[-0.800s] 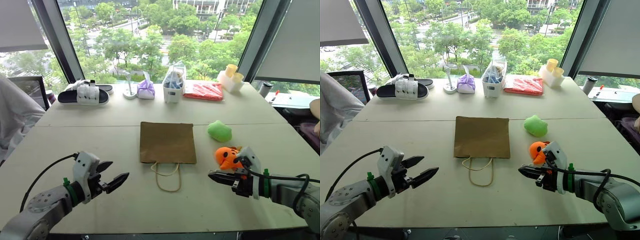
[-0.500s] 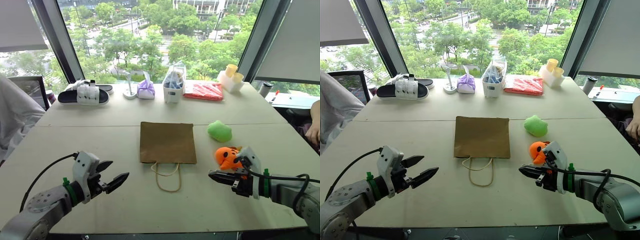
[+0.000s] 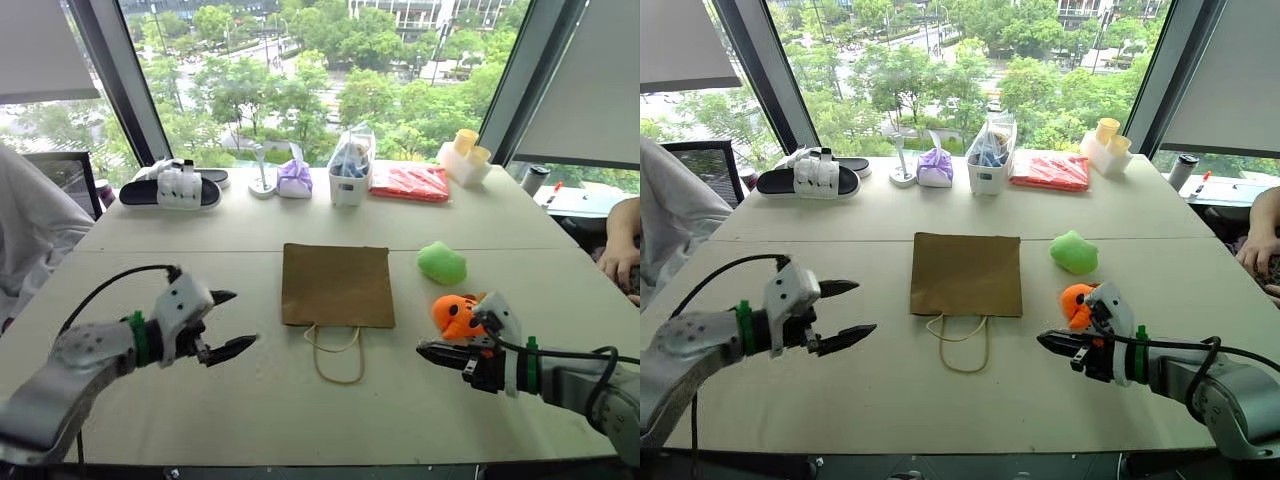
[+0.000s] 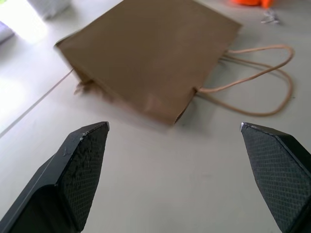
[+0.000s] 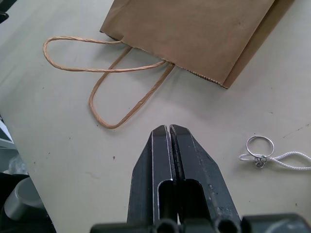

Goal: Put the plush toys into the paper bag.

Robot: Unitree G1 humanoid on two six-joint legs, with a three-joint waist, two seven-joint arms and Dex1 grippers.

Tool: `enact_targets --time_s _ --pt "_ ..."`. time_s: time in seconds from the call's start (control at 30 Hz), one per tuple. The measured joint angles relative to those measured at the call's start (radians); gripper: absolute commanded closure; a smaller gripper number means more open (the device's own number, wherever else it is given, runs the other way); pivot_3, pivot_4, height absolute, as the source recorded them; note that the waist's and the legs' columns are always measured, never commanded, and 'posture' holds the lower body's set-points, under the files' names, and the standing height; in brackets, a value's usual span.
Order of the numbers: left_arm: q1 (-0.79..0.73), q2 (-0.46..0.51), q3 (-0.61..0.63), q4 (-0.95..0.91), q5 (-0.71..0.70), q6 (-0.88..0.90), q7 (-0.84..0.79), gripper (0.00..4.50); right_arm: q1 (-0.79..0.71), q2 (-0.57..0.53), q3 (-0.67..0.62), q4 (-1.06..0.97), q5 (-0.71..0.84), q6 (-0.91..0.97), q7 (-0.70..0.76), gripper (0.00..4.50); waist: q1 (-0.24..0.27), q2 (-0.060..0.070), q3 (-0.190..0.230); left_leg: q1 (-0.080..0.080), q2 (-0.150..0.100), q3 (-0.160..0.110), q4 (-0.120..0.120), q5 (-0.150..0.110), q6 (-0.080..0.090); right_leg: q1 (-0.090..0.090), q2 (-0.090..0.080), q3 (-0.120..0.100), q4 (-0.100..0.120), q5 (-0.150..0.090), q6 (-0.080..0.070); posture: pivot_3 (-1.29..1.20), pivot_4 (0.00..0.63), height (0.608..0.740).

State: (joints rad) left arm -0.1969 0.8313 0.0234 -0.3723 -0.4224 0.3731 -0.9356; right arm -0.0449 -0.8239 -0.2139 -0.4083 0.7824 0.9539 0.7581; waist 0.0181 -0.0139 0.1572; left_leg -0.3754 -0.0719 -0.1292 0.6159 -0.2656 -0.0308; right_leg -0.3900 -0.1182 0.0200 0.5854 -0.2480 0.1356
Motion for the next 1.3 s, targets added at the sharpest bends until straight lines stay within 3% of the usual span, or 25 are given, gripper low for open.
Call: enact_targets --time_s 0.23,0.37,0.43,0.67,0.77,1.0,1.17,1.3 --pt "-0.232 -0.122 -0.266 0.265 0.172 -0.261 -0.205 0.06 0.038 0.051 -0.018 -0.049 0.012 0.002 -0.066 4.50 -0.005 0.000 0.000 0.000 0.000 0.000 -0.002 0.000 0.000 -0.002 0.001 0.000 0.000 0.002 0.004 0.00 0.150 0.740" --pt "-0.341 -0.246 -0.357 0.450 0.224 -0.386 -0.285 0.06 0.093 0.089 -0.051 -0.105 0.023 0.002 -0.124 4.50 0.000 0.000 0.000 0.000 -0.001 -0.001 -0.001 0.000 0.000 -0.001 0.001 -0.001 0.001 0.002 0.004 0.00 0.150 0.740" --pt "-0.388 -0.306 -0.373 0.532 0.236 -0.432 -0.308 0.92 0.124 0.112 -0.065 -0.141 0.032 0.002 -0.153 4.50 -0.002 -0.001 0.000 0.000 -0.001 -0.002 0.000 0.000 0.000 0.000 0.001 -0.001 0.001 0.003 0.005 0.00 0.150 0.740" --pt "-0.464 -0.359 -0.370 0.666 0.236 -0.475 -0.380 4.41 0.161 0.145 -0.078 -0.189 0.058 0.002 -0.219 4.50 -0.006 -0.001 0.000 0.002 -0.001 -0.003 0.000 0.000 0.000 -0.002 0.002 -0.001 0.008 0.002 0.006 0.00 0.150 0.740" --pt "-0.469 -0.387 -0.362 0.678 0.234 -0.460 -0.376 4.47 0.161 0.154 -0.075 -0.205 0.067 0.002 -0.238 4.50 -0.005 -0.001 0.000 0.002 -0.001 -0.004 0.001 0.000 0.001 -0.002 0.002 -0.001 0.009 0.002 0.006 0.00 0.150 0.740" --pt "-0.624 -0.562 -0.197 0.742 0.141 -0.180 -0.119 4.47 0.102 0.268 0.033 -0.238 0.049 -0.019 -0.323 4.50 -0.008 -0.002 0.001 0.001 -0.002 -0.007 0.005 0.000 0.001 0.000 0.003 -0.003 0.011 0.002 0.006 0.00 0.150 0.740" --pt "-0.720 -0.604 -0.106 0.710 0.036 0.051 -0.024 4.47 -0.009 0.421 0.189 -0.227 -0.074 -0.099 -0.441 4.50 -0.026 -0.001 0.000 0.002 -0.001 -0.008 0.005 0.001 -0.001 -0.002 0.004 -0.003 0.014 0.001 0.007 0.00 0.150 0.740" --pt "-0.718 -0.617 -0.101 0.682 0.000 0.157 0.012 4.47 -0.061 0.467 0.258 -0.172 -0.180 -0.162 -0.489 4.50 -0.029 -0.001 0.000 0.001 -0.002 -0.009 0.005 0.002 -0.003 -0.002 0.004 -0.003 0.014 0.001 0.007 0.00 0.150 0.740"
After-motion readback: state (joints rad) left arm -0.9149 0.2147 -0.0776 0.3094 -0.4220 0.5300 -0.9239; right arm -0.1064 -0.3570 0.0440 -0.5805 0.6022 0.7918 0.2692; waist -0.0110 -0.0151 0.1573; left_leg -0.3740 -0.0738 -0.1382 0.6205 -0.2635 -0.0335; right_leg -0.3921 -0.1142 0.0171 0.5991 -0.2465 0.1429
